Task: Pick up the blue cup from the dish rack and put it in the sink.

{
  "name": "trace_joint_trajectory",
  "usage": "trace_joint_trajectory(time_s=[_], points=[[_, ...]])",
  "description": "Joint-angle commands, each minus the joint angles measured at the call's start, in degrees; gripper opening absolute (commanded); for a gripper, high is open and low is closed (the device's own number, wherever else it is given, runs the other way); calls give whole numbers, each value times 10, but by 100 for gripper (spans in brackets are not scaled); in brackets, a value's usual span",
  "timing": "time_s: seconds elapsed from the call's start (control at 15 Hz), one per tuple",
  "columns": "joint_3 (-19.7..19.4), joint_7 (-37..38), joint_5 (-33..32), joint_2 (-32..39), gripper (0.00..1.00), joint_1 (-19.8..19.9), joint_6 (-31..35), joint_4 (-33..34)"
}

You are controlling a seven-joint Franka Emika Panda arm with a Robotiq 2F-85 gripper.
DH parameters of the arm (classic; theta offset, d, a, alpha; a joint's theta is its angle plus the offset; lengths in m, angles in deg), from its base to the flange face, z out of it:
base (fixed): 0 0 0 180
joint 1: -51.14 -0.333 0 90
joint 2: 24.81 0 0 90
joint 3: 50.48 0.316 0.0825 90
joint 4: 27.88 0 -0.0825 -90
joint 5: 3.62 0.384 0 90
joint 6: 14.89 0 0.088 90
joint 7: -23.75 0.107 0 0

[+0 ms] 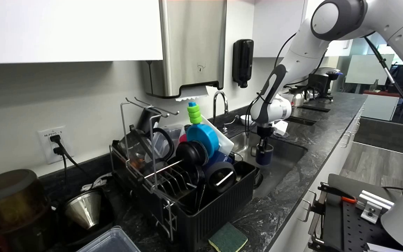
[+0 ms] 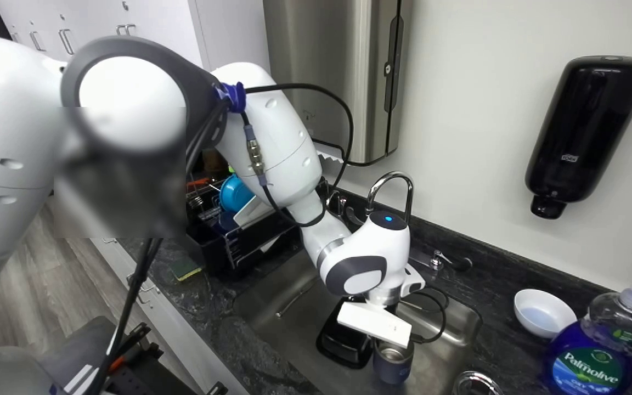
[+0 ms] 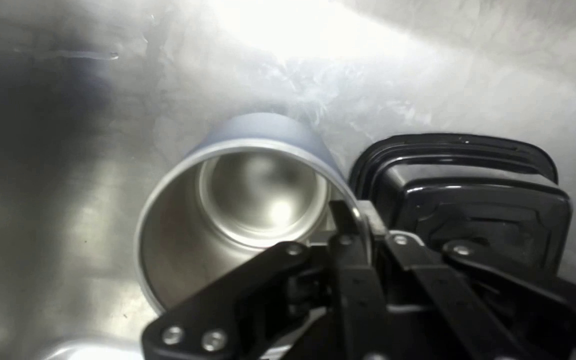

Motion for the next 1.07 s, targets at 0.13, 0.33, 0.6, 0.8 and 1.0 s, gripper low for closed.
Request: trace_joint_trajectory(time_s=[0.13, 0.33, 0.6, 0.8, 1.0], points=[[36, 6, -11, 8, 2, 30, 20, 13], [47, 2, -9, 13, 2, 40, 22, 18], [49, 3, -14, 29, 2, 46, 20, 32], [45, 6, -16, 46, 2, 49, 18, 45], [44, 7, -20, 57, 2, 52, 17, 55]])
